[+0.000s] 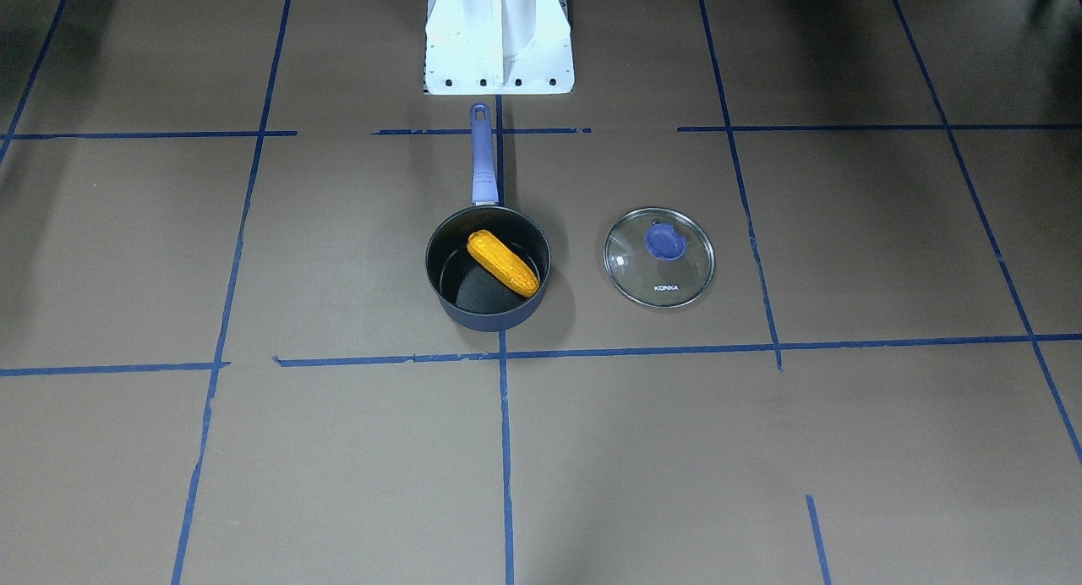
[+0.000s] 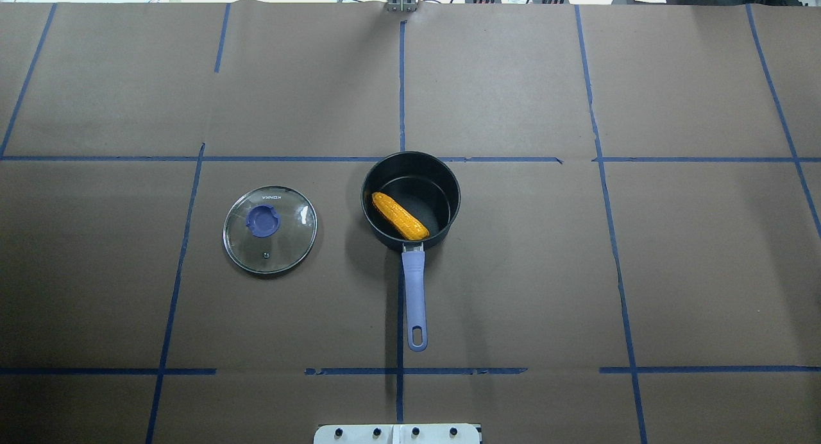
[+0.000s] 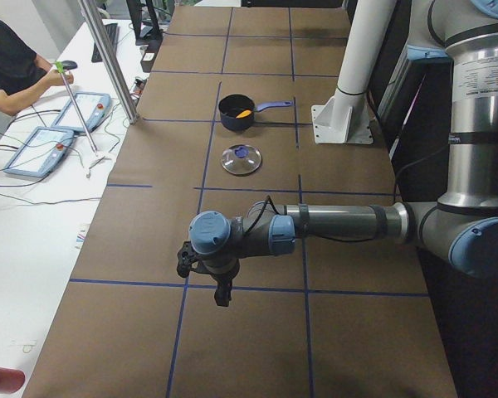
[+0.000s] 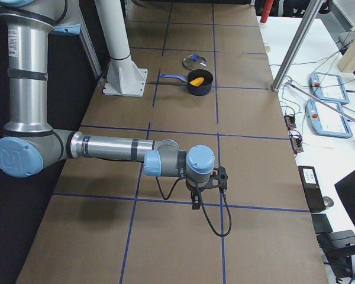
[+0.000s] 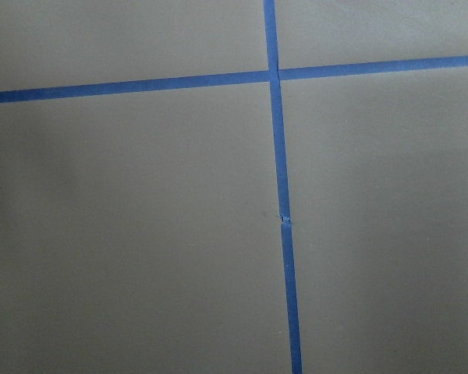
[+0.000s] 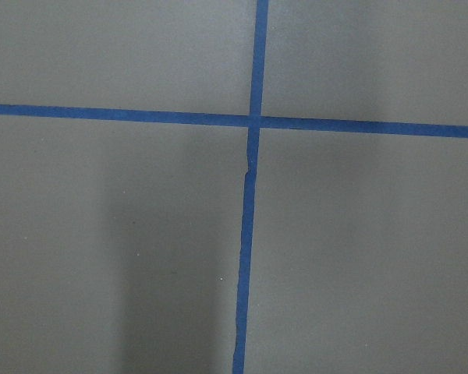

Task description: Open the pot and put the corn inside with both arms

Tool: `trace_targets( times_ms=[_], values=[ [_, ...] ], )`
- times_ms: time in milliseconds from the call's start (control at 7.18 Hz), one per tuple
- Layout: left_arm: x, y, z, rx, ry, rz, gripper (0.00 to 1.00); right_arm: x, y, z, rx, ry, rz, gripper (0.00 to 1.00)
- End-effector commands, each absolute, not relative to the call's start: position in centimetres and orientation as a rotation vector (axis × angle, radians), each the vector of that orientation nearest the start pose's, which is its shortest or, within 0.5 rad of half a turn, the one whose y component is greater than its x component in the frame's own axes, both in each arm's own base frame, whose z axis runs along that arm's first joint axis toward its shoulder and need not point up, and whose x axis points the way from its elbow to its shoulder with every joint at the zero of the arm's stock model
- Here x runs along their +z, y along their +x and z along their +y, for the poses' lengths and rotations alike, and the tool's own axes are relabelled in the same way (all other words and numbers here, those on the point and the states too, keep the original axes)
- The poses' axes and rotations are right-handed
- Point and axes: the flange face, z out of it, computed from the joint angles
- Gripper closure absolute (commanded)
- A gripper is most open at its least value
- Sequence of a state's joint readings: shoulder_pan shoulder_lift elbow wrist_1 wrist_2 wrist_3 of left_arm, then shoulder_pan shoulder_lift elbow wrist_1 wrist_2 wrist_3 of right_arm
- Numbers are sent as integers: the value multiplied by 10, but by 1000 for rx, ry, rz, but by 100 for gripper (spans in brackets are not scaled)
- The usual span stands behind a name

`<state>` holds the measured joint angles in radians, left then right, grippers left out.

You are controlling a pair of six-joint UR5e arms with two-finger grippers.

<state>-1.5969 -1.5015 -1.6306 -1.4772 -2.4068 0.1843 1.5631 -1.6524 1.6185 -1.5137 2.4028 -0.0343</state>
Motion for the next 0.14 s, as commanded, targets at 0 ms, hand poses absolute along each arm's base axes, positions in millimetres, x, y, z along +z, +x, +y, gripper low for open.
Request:
trace_targets(
  times_ms=[0],
  values=[
    [666, -71, -454, 106, -7, 841, 0, 664, 56, -459, -50, 35, -833, 0]
  ],
)
